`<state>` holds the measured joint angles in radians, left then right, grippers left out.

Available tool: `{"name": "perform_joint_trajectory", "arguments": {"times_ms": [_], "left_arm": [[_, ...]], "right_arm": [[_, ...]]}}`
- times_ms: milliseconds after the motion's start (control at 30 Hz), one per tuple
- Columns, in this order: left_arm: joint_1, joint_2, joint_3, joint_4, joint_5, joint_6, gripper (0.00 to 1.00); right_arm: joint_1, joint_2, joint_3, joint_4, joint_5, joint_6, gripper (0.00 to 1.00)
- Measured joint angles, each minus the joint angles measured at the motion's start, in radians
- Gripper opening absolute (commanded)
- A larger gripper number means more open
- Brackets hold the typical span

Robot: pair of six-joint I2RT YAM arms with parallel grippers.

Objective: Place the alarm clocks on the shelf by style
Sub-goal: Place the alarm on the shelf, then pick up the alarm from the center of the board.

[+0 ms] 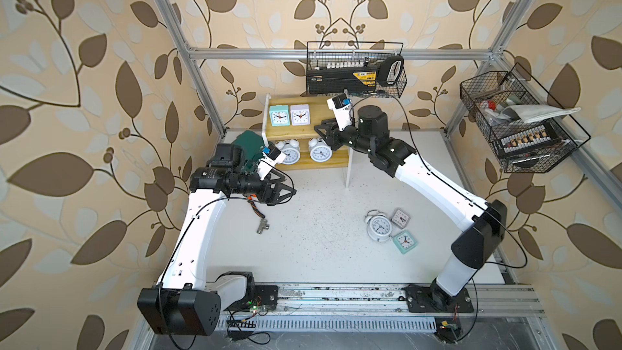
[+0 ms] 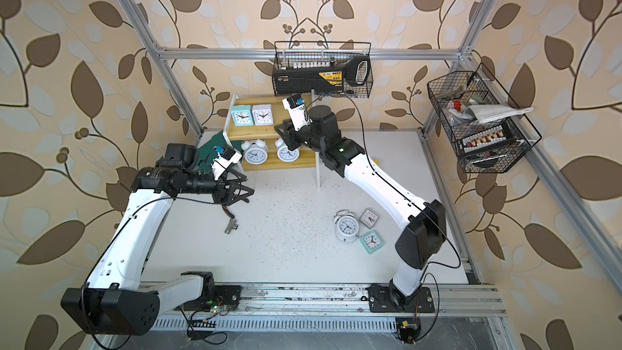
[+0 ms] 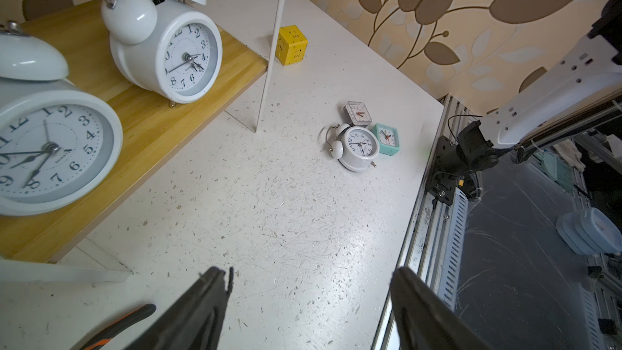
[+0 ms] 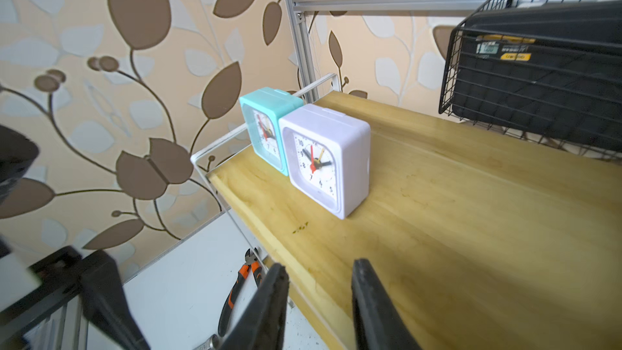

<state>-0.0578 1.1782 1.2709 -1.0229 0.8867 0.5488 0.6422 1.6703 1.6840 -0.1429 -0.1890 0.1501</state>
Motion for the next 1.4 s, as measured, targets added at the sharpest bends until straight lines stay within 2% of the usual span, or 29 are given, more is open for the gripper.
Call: {"name": "perform_joint_trajectory", "arguments": {"times_ms": [233,467,733,967,1200,1400], "left_arm": [[0.0,0.012,-0.007,0.001,0.011,0.0,0.82],[0.0,0.023,-0.009,0.001,0.014,0.0,0.82],[0.0,0.029,-0.009,0.001,0.015,0.0,0.82],[0.0,0.034,-0.009,0.001,0.016,0.0,0.82],[0.0,0.034,-0.011,0.001,0.018,0.0,0.82],[0.0,0.034,-0.013,0.001,0.018,0.0,0.82]], "right_arm": [[-0.007,-0.202,-0.136,-0.139,-0.064,0.024,0.56],[-0.006,-0.267,-0.235,-0.399,-0.094,0.032,0.68],[0.024,-0.35,-0.498,-0.615,0.06,0.087,0.78],[0.043,-0.372,-0.684,-0.68,0.174,0.137,0.85],[0.052,-0.371,-0.731,-0.704,0.284,0.164,0.91],[0.047,-0.371,-0.754,-0.698,0.329,0.189,0.95]]}}
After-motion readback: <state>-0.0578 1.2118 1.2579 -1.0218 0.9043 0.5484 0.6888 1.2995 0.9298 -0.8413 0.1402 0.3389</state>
